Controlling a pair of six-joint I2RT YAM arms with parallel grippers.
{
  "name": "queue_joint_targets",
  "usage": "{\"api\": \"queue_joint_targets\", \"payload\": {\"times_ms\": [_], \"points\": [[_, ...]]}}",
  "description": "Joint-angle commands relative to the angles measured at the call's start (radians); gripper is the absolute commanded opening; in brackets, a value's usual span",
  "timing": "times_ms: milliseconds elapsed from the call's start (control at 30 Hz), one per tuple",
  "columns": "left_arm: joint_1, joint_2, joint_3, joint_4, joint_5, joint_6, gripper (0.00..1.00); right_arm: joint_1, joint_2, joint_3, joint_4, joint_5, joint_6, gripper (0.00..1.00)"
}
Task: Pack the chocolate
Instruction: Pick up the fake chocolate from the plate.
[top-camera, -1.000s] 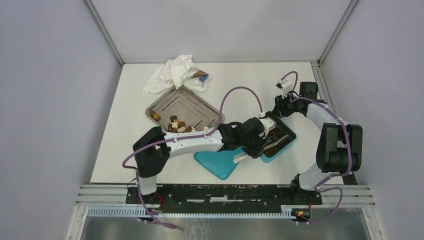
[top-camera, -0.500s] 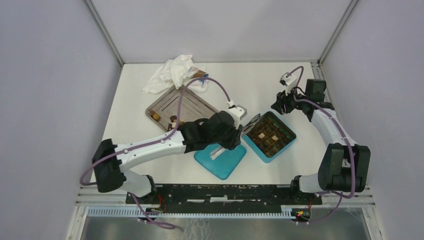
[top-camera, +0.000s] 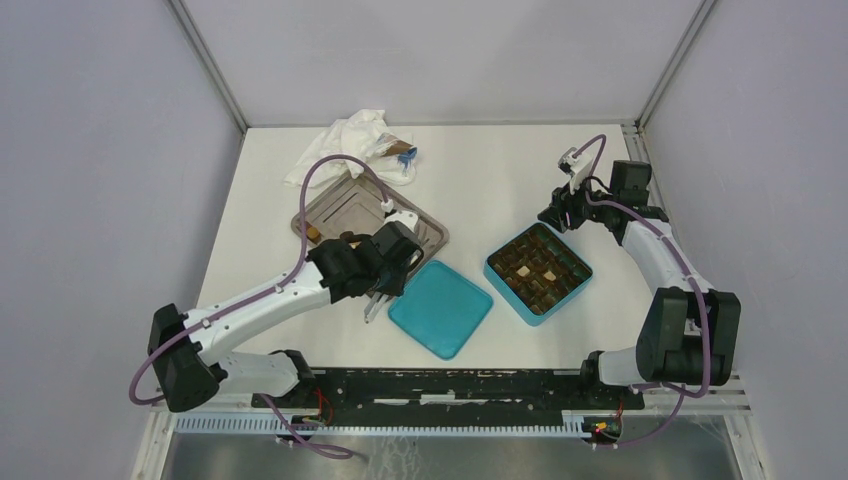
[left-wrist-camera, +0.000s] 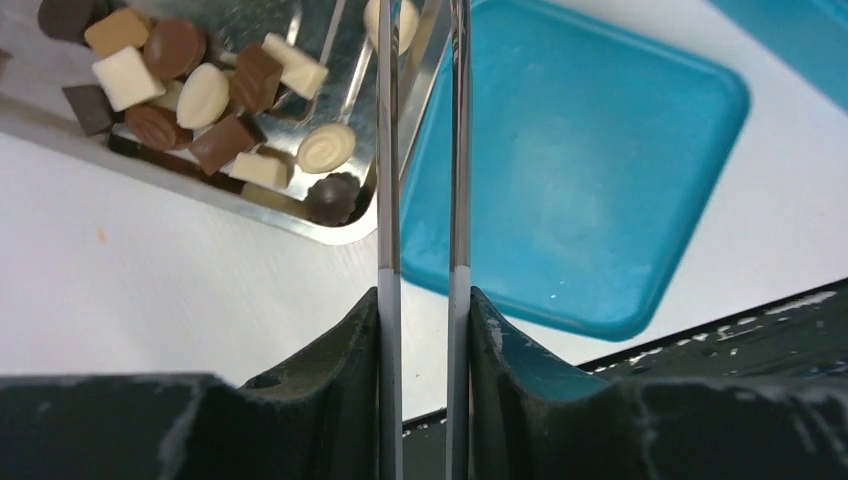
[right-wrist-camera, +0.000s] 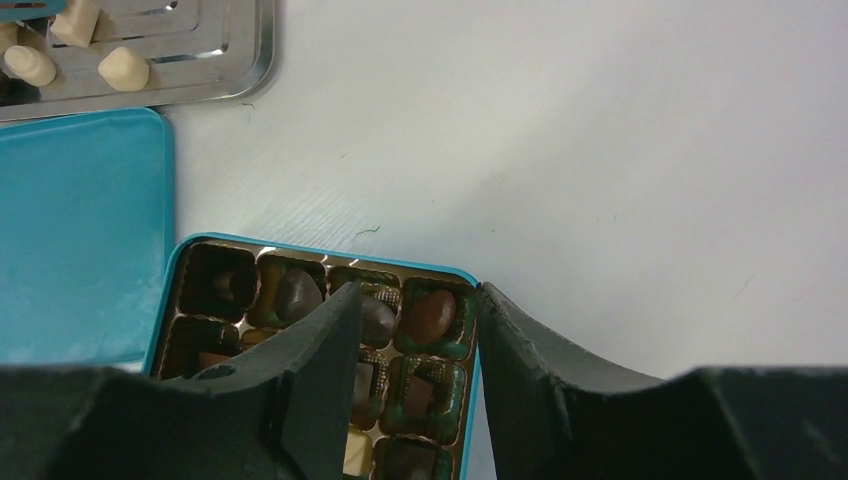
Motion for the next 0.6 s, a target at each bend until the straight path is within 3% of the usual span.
{"api": "queue_joint_targets", "payload": {"times_ms": [0, 567], "points": [[0.014, 0.027, -0.004, -0.057, -0.042, -0.047, 0.38, -0.004, 0.009, -0.001, 0.023, -0.029, -0.012, 0.51], [0.051, 0.138, -0.019, -0.001, 0.015, -0.007, 0.43, -0.001, 0.023, 0.002, 0.013, -0.026, -0.023, 0.51]]}}
